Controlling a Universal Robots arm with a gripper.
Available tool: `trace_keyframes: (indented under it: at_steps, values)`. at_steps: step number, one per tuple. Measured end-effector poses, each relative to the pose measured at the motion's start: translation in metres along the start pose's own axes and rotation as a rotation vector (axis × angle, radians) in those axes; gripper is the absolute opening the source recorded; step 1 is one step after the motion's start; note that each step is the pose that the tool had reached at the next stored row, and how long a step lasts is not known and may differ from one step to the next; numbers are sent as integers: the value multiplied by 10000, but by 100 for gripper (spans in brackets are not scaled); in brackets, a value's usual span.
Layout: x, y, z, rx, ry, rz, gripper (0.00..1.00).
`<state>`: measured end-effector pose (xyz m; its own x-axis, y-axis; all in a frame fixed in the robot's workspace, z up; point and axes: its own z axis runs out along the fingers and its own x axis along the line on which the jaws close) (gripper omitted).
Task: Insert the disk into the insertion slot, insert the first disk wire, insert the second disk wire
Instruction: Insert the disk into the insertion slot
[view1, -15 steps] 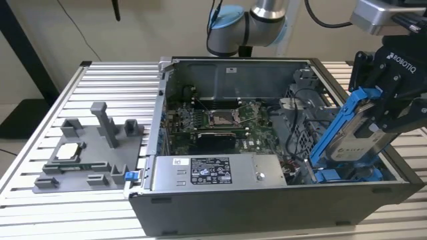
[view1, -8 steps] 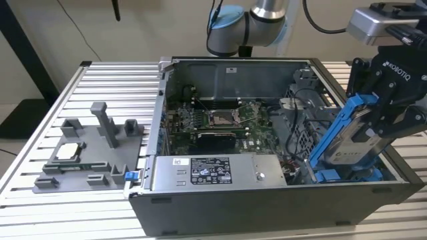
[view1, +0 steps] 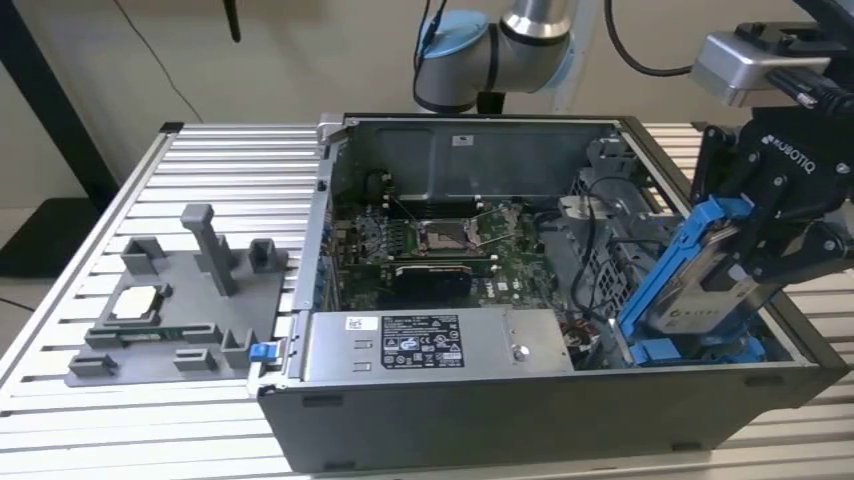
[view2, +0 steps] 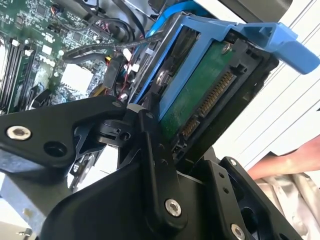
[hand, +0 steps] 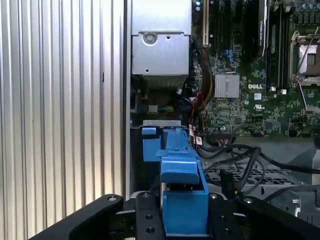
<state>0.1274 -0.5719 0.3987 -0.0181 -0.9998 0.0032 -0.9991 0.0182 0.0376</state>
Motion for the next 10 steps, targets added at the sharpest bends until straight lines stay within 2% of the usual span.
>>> trace_keyframes:
  at_steps: [7, 10]
  values:
    - [-3, -5, 129, 0, 0, 0, 0]
    - [-3, -6, 150, 0, 3, 0, 0]
